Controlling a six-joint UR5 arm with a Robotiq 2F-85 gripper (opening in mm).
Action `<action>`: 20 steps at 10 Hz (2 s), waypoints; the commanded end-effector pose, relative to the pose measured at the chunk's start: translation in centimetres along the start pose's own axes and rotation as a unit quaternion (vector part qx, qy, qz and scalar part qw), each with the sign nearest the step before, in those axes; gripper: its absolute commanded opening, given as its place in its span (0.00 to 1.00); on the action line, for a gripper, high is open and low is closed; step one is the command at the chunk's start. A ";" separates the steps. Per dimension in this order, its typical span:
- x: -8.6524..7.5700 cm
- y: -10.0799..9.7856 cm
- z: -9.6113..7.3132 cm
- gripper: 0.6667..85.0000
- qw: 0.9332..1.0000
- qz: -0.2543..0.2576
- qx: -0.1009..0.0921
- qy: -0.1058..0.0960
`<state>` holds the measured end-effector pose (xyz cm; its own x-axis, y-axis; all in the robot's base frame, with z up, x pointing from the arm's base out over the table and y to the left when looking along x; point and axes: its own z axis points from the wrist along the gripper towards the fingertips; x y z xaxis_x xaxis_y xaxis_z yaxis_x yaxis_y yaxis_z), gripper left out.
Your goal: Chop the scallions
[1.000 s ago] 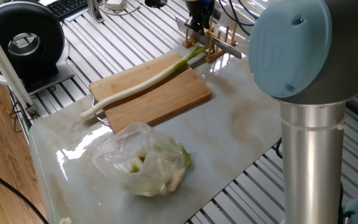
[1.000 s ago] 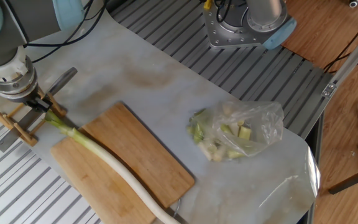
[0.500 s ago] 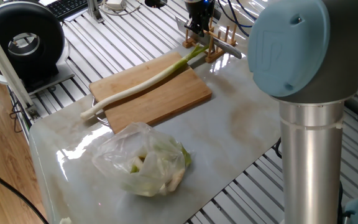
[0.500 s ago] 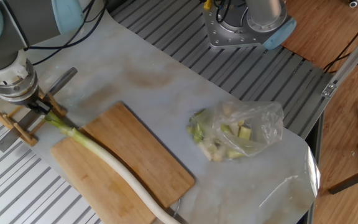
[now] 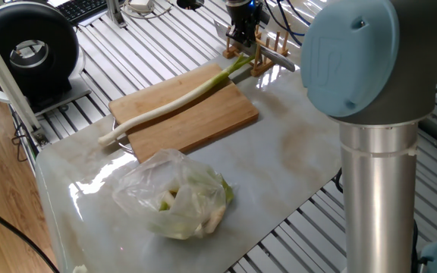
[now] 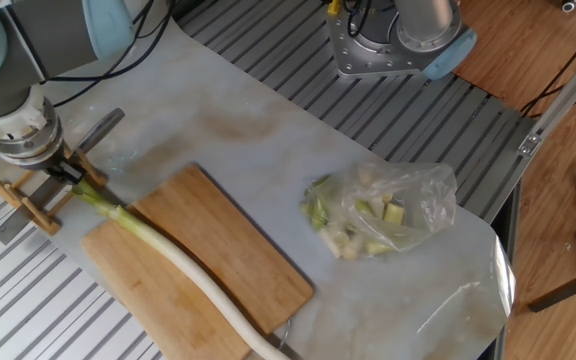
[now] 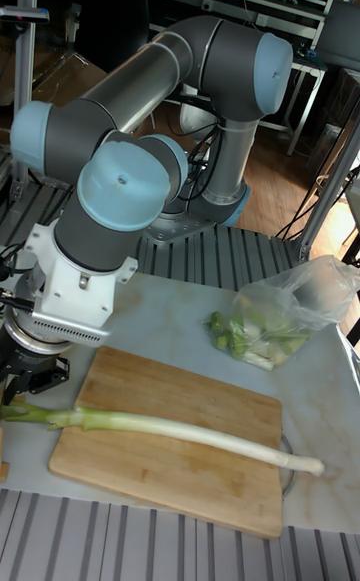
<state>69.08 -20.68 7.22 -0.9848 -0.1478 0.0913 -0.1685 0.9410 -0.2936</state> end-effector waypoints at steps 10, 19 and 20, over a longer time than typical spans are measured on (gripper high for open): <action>-0.3 0.2 1.1 0.28 1.000 0.005 -0.006 -0.010; -0.3 0.4 1.1 0.27 1.000 0.007 -0.010 -0.008; -0.4 0.6 1.0 0.27 1.000 0.006 -0.014 -0.009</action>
<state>69.23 -20.69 6.07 -0.9867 -0.1435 0.0758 -0.1593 0.9451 -0.2854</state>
